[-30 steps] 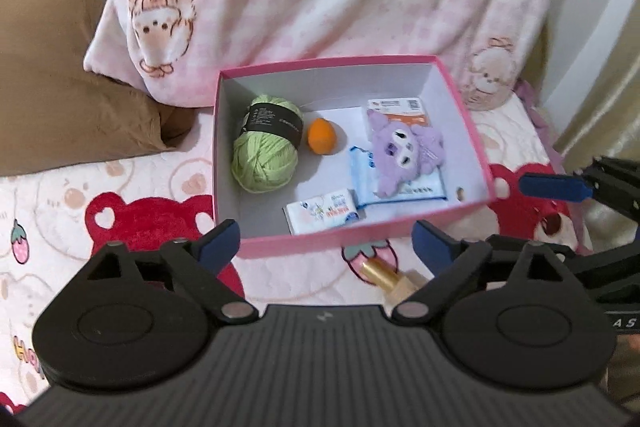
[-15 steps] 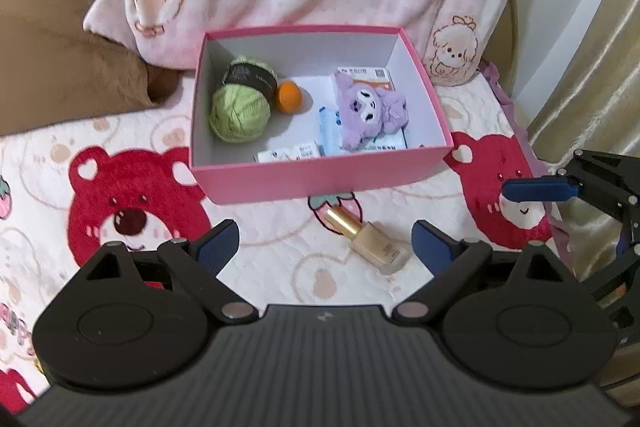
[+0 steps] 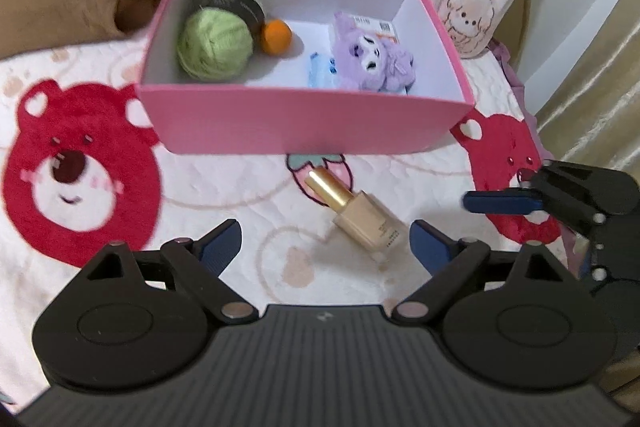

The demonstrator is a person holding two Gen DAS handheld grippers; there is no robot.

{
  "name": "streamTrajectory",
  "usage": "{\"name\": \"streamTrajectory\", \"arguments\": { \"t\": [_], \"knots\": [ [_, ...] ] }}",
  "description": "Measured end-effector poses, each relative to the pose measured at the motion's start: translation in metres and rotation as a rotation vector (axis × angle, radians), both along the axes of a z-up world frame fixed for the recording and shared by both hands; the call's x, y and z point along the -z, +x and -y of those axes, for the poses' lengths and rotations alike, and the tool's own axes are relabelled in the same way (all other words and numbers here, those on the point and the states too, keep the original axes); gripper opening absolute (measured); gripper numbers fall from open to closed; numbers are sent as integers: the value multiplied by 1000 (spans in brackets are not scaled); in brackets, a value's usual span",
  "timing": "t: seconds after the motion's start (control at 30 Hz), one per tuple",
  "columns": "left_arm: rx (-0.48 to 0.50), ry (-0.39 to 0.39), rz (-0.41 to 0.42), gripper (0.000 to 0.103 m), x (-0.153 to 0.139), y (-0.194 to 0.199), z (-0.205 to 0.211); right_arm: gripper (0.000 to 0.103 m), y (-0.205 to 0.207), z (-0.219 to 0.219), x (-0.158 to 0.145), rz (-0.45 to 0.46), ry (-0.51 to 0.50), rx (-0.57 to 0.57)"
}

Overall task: Organize objects
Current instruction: 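Move the left tool to the gold-capped foundation bottle, then close the left gripper on the foundation bottle and lift it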

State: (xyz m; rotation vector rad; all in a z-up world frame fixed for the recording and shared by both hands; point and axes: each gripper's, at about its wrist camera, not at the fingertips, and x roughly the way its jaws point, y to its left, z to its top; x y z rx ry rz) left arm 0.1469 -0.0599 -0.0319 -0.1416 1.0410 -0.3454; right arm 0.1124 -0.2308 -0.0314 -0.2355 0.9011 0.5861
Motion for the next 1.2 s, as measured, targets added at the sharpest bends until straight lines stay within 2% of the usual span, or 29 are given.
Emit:
{"name": "streamTrajectory", "arguments": {
  "t": [0.13,0.37,0.53,0.6,0.67,0.73,0.87,1.07,1.2],
  "knots": [
    [-14,-69,4,88,25,3,5,70,9,-6,29,-6,-56,-14],
    [-28,-91,-17,71,62,7,12,49,17,-8,68,27,-127,27],
    [-49,-117,-45,59,81,14,13,43,23,-10,83,35,-97,52],
    [-58,-129,-53,53,88,16,14,40,27,-9,90,12,-77,107],
    [-67,-144,-68,48,95,17,15,41,31,-3,93,-41,-12,216],
    [-84,-192,-58,46,98,15,12,41,32,5,93,-85,69,314],
    [-104,-287,-90,41,103,17,4,41,30,31,94,-206,281,473],
    [-91,-370,-130,41,108,15,4,41,13,55,103,-318,488,574],
    [-67,-383,-155,42,113,13,11,41,8,53,105,-333,522,587]
  ]
}}
